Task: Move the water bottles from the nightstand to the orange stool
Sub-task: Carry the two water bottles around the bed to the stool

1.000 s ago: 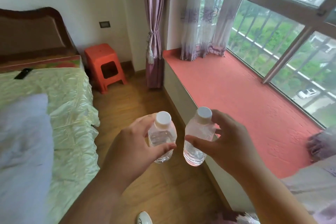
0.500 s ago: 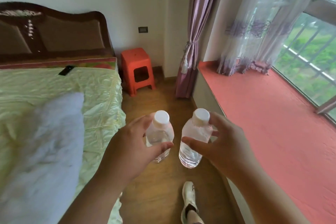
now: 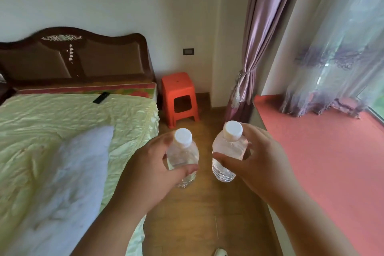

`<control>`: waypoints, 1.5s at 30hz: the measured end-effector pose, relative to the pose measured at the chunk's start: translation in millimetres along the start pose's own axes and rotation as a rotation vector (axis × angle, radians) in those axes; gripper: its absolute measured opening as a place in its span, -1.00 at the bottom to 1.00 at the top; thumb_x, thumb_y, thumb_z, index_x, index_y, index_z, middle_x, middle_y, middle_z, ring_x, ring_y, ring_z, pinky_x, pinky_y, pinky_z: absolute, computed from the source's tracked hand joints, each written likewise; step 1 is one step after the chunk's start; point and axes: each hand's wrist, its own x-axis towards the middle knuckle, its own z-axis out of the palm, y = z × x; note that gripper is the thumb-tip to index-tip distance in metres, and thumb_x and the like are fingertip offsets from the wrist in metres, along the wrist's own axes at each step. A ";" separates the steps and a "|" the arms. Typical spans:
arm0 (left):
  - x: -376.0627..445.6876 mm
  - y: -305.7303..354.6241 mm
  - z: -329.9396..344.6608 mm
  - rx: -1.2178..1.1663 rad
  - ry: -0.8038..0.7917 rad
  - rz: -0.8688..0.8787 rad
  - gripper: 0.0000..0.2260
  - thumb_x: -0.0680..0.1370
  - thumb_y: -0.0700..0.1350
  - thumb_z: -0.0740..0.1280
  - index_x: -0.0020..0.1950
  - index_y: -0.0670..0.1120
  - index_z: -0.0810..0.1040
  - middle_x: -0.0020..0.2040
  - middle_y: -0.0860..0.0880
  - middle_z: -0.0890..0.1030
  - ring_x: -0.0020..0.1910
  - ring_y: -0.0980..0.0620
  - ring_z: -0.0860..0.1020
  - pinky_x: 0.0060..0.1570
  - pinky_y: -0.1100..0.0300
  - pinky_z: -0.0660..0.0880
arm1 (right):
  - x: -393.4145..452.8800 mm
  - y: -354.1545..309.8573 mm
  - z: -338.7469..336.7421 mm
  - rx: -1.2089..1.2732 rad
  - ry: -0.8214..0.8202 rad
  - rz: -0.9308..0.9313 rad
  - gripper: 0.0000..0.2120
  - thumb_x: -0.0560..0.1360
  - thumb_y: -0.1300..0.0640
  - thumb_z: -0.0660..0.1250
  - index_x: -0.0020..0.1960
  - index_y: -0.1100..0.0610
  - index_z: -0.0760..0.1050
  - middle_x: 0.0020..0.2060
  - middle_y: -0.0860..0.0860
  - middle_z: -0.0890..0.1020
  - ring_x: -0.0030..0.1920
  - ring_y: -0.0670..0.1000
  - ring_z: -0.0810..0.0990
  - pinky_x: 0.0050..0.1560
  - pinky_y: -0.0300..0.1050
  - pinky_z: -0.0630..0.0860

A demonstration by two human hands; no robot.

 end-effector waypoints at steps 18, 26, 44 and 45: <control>186.0 -71.4 43.5 -0.016 -0.028 -0.131 -0.43 0.21 0.41 0.48 0.16 0.28 0.48 0.00 0.34 0.57 -0.04 0.27 0.57 -0.03 0.13 0.56 | 199.6 58.0 72.7 -0.057 -0.109 -0.031 -0.36 0.24 -0.23 0.59 0.26 -0.13 0.52 -0.03 -0.51 0.39 0.11 -0.10 0.52 0.11 -0.12 0.52; 325.2 -131.2 3.1 -0.020 -0.058 -0.022 -0.43 0.29 0.27 0.54 0.24 0.30 0.46 0.09 0.39 0.53 0.06 0.32 0.52 -0.02 0.41 0.40 | 319.5 35.7 134.3 -0.134 -0.063 0.028 -0.41 0.24 -0.18 0.62 0.21 -0.12 0.53 -0.10 -0.49 0.39 0.03 -0.15 0.50 -0.04 -0.38 0.36; 534.2 -224.5 -16.8 0.010 -0.063 -0.054 -0.52 0.31 0.25 0.54 0.16 0.31 0.45 0.02 0.36 0.53 0.03 0.34 0.49 -0.04 0.29 0.46 | 521.1 58.9 246.4 -0.056 -0.110 0.044 -0.51 0.28 -0.20 0.58 0.12 -0.24 0.44 -0.14 -0.42 0.46 0.01 -0.12 0.53 -0.09 -0.32 0.40; 547.8 -227.4 -15.5 0.021 -0.062 -0.065 -0.56 0.31 0.26 0.54 0.10 0.33 0.45 -0.01 0.36 0.53 0.02 0.35 0.49 -0.07 0.31 0.45 | 536.3 64.4 251.7 -0.036 -0.116 0.046 -0.52 0.28 -0.19 0.59 0.10 -0.25 0.44 -0.15 -0.40 0.48 0.01 -0.12 0.53 -0.08 -0.29 0.42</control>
